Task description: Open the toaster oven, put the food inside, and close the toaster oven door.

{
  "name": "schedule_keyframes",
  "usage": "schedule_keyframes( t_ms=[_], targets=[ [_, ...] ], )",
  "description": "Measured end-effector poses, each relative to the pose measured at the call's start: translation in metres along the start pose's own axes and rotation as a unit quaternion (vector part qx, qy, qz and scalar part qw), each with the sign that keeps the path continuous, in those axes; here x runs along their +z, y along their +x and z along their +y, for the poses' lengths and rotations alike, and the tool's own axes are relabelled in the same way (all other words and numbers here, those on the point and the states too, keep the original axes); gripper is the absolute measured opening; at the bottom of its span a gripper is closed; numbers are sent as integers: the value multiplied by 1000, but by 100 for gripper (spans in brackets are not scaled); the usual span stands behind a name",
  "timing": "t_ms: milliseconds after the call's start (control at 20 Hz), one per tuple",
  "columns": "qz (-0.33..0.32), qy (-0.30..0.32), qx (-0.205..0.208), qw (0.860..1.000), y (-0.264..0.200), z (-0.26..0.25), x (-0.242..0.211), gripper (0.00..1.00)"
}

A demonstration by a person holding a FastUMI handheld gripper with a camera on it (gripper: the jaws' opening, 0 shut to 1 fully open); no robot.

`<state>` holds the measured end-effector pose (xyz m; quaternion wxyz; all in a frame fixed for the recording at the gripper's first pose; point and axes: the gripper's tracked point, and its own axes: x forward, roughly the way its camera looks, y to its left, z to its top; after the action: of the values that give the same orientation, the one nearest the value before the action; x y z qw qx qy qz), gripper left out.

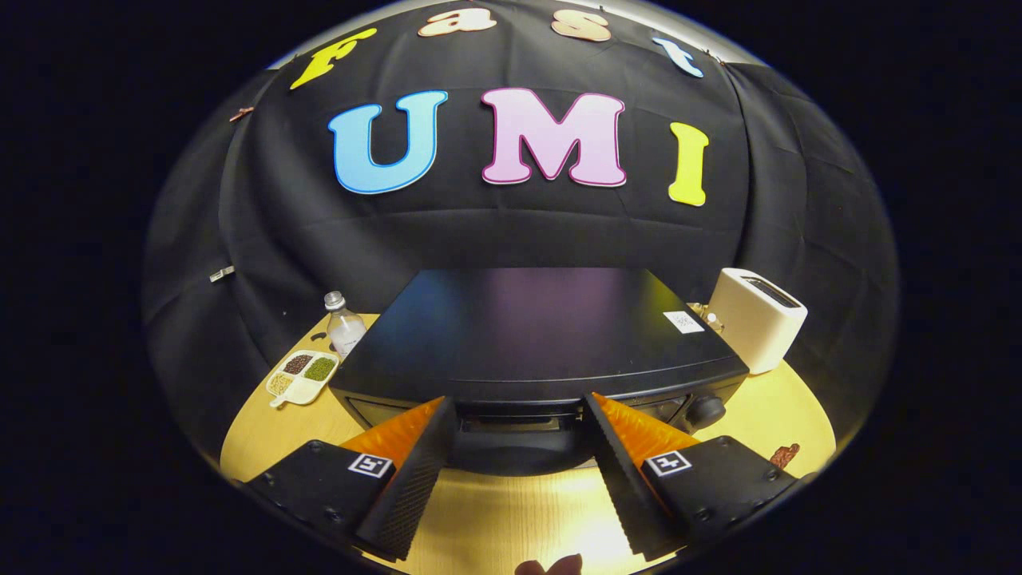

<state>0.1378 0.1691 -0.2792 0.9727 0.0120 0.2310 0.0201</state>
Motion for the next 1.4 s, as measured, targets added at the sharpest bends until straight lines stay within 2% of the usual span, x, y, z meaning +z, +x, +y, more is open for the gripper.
schedule_keyframes(
  t_ms=[600, 1400],
  targets=[
    [9, 19, -6, 1000, -50, 0, -50, 99],
    [125, 7, -3, 992, -78, -6, -153, 99]
  ],
)
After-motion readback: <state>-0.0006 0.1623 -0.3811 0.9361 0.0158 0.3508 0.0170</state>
